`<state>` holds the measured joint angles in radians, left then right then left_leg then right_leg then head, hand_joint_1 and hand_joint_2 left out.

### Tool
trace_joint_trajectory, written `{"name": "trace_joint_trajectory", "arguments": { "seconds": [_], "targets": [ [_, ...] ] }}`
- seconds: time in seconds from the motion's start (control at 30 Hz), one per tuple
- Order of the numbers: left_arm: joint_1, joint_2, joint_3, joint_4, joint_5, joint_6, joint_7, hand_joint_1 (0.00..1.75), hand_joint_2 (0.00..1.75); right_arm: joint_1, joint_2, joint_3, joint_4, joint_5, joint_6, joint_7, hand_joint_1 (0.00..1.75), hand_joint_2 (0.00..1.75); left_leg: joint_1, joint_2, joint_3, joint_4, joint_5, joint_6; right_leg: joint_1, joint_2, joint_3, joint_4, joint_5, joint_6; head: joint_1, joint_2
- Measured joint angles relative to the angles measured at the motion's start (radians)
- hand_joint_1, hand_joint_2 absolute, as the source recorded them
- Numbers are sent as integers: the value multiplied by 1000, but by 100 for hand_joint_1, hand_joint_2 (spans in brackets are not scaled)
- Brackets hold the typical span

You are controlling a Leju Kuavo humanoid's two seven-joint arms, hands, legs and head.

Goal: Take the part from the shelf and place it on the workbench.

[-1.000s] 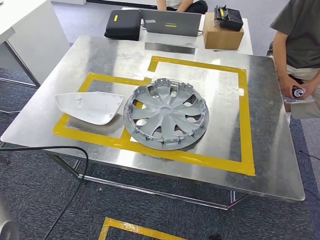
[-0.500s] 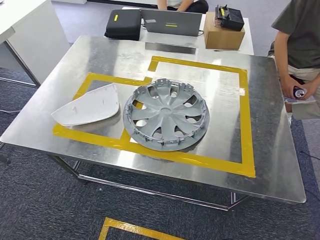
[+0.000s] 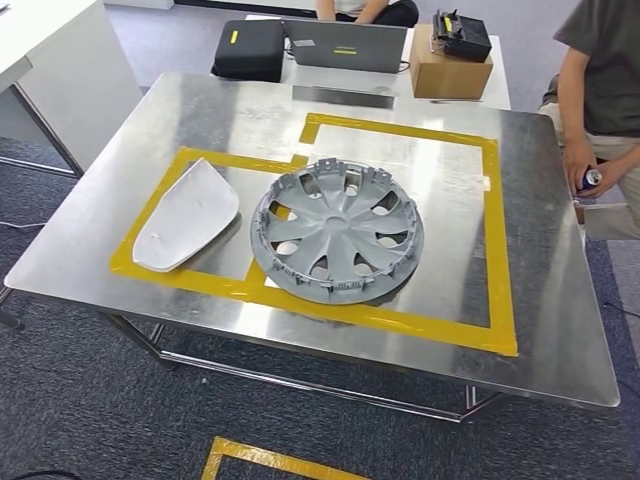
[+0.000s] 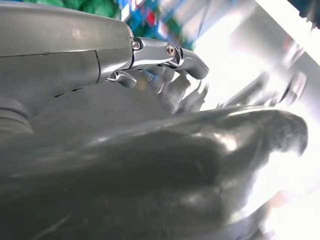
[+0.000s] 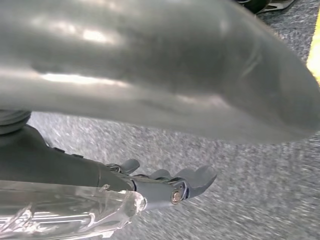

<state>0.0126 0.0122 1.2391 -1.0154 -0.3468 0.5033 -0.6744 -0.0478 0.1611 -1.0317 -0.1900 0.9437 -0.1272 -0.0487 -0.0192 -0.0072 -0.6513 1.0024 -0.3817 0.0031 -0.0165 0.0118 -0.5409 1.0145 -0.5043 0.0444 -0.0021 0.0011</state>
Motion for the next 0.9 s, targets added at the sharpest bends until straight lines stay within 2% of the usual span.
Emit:
{"name": "trace_joint_trajectory", "arguments": {
  "seconds": [0.07,0.1,0.13,0.2,0.23,0.27,0.3,0.4,0.43,0.47,0.53,0.57,0.6,0.63,0.7,0.73,0.77,0.8,0.83,0.9],
  "targets": [
    [-5,-32,-93,168,-102,-15,7,0,0,0,0,-17,0,-8,22,59,0,0,3,0,5,-10,8,11,-1,-1,3,10,-11,9,0,0],
    [-11,-49,-141,252,-163,-27,21,0,0,0,0,-23,0,-6,36,94,0,0,5,1,7,-15,11,15,1,-1,-3,32,-33,12,1,0],
    [-16,-68,-189,331,-224,-43,47,0,0,-1,0,-27,0,0,47,126,0,0,8,2,7,-18,13,19,3,-2,-18,75,-68,14,2,0],
    [-22,-109,-285,466,-330,-81,118,0,0,0,0,-31,0,15,59,165,0,0,9,6,2,-18,16,21,5,-2,-65,197,-146,16,2,0],
    [-23,-129,-329,522,-366,-101,151,0,0,0,0,-32,0,20,60,172,0,0,9,8,-2,-18,19,21,6,-2,-81,244,-167,16,2,0],
    [-23,-146,-367,568,-390,-119,179,0,0,0,0,-33,0,23,58,172,0,0,9,10,-6,-18,22,20,6,-3,-80,258,-168,16,2,0],
    [-22,-162,-399,606,-403,-136,203,0,0,0,0,-33,0,24,53,165,0,0,9,11,-11,-18,27,19,6,-3,-58,230,-148,14,2,0],
    [-22,-204,-466,685,-423,-183,275,0,0,-5,-5,-36,-2,20,37,111,0,0,9,9,-23,-19,47,10,9,-2,64,26,-65,7,1,0],
    [-21,-214,-483,704,-433,-200,299,0,0,-7,-7,-37,-2,20,35,87,0,0,10,8,-22,-20,54,4,12,-2,84,-12,-49,3,1,0],
    [-21,-220,-500,719,-446,-224,320,0,0,-10,-9,-38,-3,23,37,60,0,0,11,6,-21,-22,63,-3,16,-2,87,-25,-41,-2,1,0],
    [-19,-228,-532,744,-466,-287,355,0,0,-14,-14,-39,-3,30,50,8,0,0,14,5,-19,-31,80,-17,19,-4,73,-24,-23,-17,3,0],
    [-19,-229,-544,754,-470,-315,367,0,0,-17,-16,-39,-3,33,58,-11,0,0,15,5,-23,-32,78,-23,18,-5,64,-25,-14,-25,3,0],
    [-18,-230,-554,762,-474,-338,375,0,0,-20,-18,-39,-3,36,66,-24,0,0,16,4,-32,-16,51,-30,17,-6,53,-27,-1,-33,2,-1],
    [-17,-231,-563,768,-477,-356,378,0,0,-21,-20,-39,-3,40,73,-31,0,0,17,4,-46,22,4,-36,14,-8,39,-28,13,-39,-1,-1],
    [-17,-232,-577,777,-476,-384,373,0,0,-22,-23,-38,-3,56,84,-32,0,0,20,4,-78,153,-117,-47,14,-10,11,-27,38,-45,-8,0],
    [-18,-232,-581,780,-467,-396,365,0,0,-22,-23,-36,-3,70,86,-26,0,0,21,5,-87,216,-151,-51,14,-12,-3,-26,50,-45,-10,0],
    [-18,-232,-583,782,-455,-408,356,0,0,-22,-23,-31,-3,85,86,-18,0,0,22,5,-84,256,-161,-53,14,-13,-18,-26,61,-44,-10,0],
    [-18,-231,-583,783,-442,-417,348,0,0,-23,-20,-24,-3,99,83,-9,0,0,22,5,-63,261,-151,-54,14,-15,-33,-25,72,-42,-11,0],
    [-18,-231,-583,784,-433,-424,342,0,0,-23,-17,-17,-3,110,80,-2,0,0,23,5,-23,228,-131,-54,14,-15,-46,-25,83,-39,-11,0],
    [-20,-229,-582,786,-426,-430,336,0,0,-25,-8,-5,-3,120,76,5,0,0,22,5,97,90,-106,-49,15,-16,-67,-23,101,-31,-12,0]
  ]
}}
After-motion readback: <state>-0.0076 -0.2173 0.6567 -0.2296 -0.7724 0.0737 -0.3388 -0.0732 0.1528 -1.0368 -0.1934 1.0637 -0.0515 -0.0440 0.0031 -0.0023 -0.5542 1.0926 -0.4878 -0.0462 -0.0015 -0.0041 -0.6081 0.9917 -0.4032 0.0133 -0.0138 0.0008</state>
